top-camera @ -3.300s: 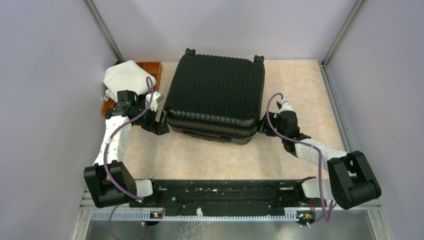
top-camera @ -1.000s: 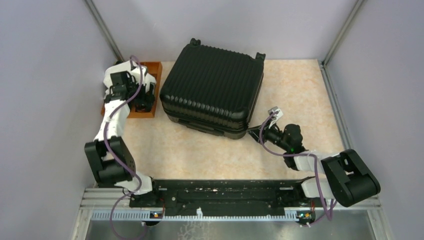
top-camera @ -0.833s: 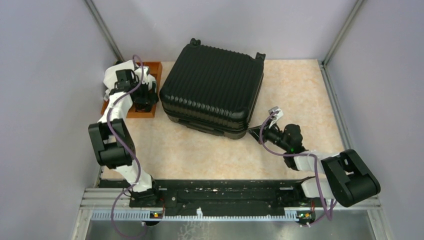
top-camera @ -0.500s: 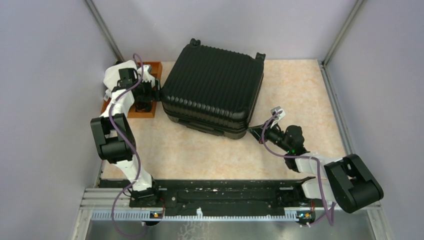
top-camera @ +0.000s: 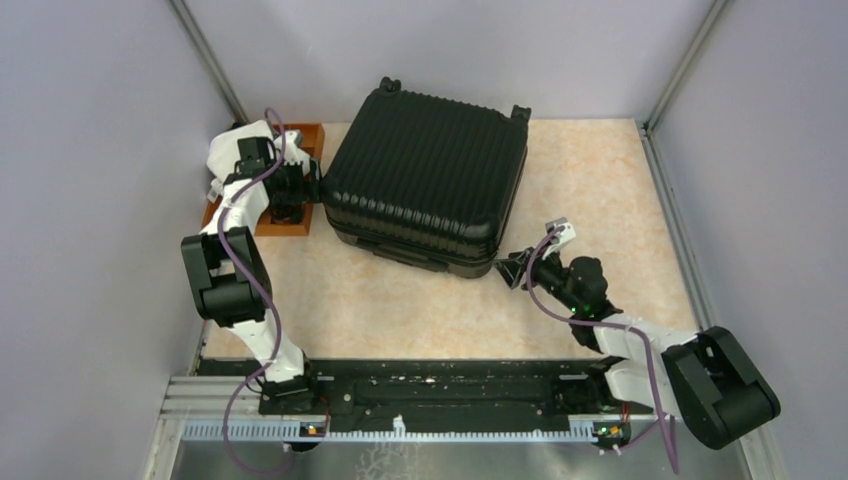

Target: Pack the luggage

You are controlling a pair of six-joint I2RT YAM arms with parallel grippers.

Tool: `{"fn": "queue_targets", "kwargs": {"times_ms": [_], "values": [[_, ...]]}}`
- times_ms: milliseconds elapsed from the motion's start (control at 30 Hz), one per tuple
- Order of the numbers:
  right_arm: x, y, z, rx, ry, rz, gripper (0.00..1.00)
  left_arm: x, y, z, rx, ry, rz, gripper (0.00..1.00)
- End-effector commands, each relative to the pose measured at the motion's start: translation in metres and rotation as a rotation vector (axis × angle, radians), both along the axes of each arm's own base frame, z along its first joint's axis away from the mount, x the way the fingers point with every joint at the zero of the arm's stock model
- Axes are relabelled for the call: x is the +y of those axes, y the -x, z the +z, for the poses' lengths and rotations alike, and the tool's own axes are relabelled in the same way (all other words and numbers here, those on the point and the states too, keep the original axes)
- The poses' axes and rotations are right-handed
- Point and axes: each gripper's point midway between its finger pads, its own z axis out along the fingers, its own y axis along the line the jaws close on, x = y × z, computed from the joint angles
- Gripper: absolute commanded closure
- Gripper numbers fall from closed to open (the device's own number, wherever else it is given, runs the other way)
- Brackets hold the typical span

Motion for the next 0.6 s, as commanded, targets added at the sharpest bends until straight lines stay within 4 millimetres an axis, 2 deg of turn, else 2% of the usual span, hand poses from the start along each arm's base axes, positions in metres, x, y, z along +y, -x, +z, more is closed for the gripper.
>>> {"fn": "queue_targets", "kwargs": {"times_ms": [0, 100, 233, 267, 367, 567], "values": [[-0.011, -0.014, 0.007, -0.047, 0.036, -0.092, 0.37, -0.019, -0.003, 0.018, -0.022, 0.083, -0.025, 0.08], [-0.009, -0.021, 0.006, -0.073, 0.067, -0.083, 0.19, -0.023, -0.007, 0.026, -0.026, 0.113, -0.024, 0.07], [0.010, -0.022, 0.015, -0.135, 0.078, 0.043, 0.17, -0.023, -0.010, 0.031, -0.033, 0.123, -0.019, 0.07], [0.017, -0.020, 0.018, -0.144, 0.067, 0.099, 0.18, -0.023, -0.011, 0.032, -0.034, 0.121, -0.020, 0.07], [0.023, -0.023, 0.020, -0.142, 0.032, 0.166, 0.24, -0.023, -0.010, 0.031, -0.032, 0.116, -0.021, 0.07], [0.019, -0.026, 0.036, -0.197, -0.025, 0.219, 0.36, -0.019, -0.010, 0.024, -0.020, 0.095, -0.013, 0.07]]}}
